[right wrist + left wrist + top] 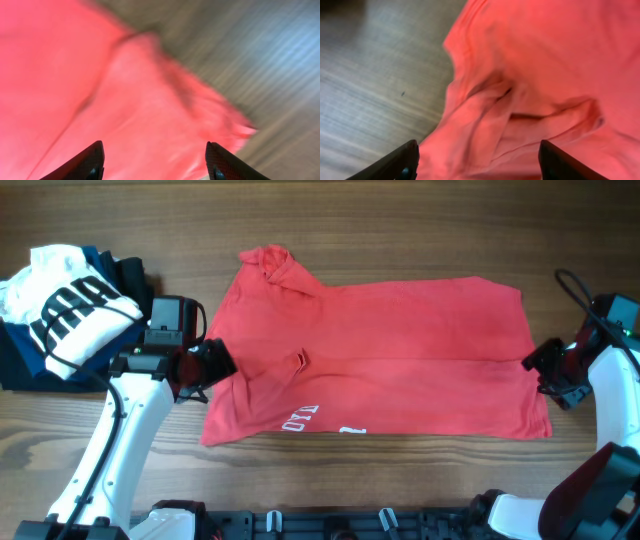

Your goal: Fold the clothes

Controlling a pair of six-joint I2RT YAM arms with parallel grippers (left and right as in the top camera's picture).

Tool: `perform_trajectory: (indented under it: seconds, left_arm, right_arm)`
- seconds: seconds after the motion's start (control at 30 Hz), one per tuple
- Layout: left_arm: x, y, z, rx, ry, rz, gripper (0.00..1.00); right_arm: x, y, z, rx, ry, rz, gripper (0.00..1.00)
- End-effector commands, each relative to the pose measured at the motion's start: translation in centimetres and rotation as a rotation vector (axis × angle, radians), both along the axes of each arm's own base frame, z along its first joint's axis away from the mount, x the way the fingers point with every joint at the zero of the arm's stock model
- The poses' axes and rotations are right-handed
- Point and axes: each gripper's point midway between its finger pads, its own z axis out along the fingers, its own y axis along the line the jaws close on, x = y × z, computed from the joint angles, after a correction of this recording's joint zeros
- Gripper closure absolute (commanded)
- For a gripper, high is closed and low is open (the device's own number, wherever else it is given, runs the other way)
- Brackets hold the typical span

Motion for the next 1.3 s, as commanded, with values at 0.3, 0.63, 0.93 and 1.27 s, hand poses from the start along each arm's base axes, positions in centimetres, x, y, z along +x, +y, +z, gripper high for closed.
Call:
perform_trajectory:
  seconds: [0.3, 0.63, 0.93, 1.27]
  left_arm:
    - [11.8, -3.8, 2.2, 0.006, -0.283, -0.306, 0.13]
    - [22.7, -2.3, -2.8, 0.009, -0.369, -0.265, 0.24]
    - [25.5, -3.4, -7.8, -0.036, -0.409, -0.297, 0.30]
    - [23.8, -6.7, -10.8, -0.068, -0.327, -0.360, 0.46]
  right_arm:
    - [2.2, 3.6, 1.7, 0.137, -0.142, 0.246, 0.31]
    - [2.4, 3.9, 1.7, 0.135, -0.144, 0.261, 0.30]
    - [2.5, 3.8, 1.7, 0.133, -0.147, 0.261, 0.30]
    - [2.6, 3.8, 1.8, 0.129, -0.154, 0.260, 0.30]
